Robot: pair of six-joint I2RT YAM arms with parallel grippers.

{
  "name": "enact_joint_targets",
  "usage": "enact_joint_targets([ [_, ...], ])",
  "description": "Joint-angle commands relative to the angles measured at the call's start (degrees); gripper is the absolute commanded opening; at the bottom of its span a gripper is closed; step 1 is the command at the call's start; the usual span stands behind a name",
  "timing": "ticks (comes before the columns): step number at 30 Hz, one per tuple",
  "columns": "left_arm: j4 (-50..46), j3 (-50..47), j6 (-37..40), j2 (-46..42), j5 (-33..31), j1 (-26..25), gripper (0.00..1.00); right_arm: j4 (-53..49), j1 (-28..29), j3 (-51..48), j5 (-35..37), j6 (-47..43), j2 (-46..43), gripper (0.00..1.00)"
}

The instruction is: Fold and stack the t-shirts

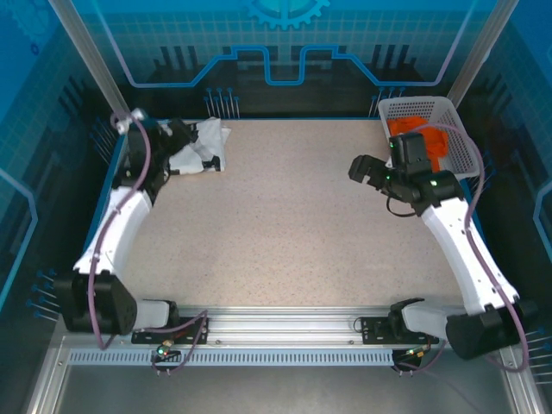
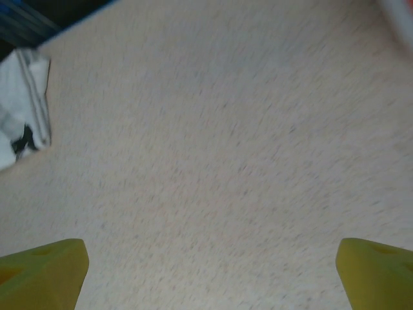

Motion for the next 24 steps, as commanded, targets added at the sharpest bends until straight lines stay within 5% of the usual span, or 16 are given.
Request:
enact_joint_targets([
  [1,15.3,-12.2,-0.6,-8.8,-7.1,1.5,0.99,3.7,0.1,-5.2,17.3,-3.3,-5.0,1.0],
  [6,4.8,-18.0,6.6,-12.7,-8.6,6.9,0.99,19.2,-1.0,-20.5,22.1,-16.3,-13.9,1.0],
  [9,1.2,-21.5,12.3,-12.2,-8.9,8.1,0.99,30.5,-2.6,-31.8,13.8,-30.1,-18.7,1.0],
  [17,14.4,-36.6,18.3,-15.6,1.6,8.6,0.99,40.0,-3.9,-50.8,7.4,-39.0,-26.9,1.0],
  [24,25.0,-40.9,17.7,-9.6,3.9,8.0,0.99,50.2,-6.6,-60.2,3.1,-39.2,-25.9,1.0],
])
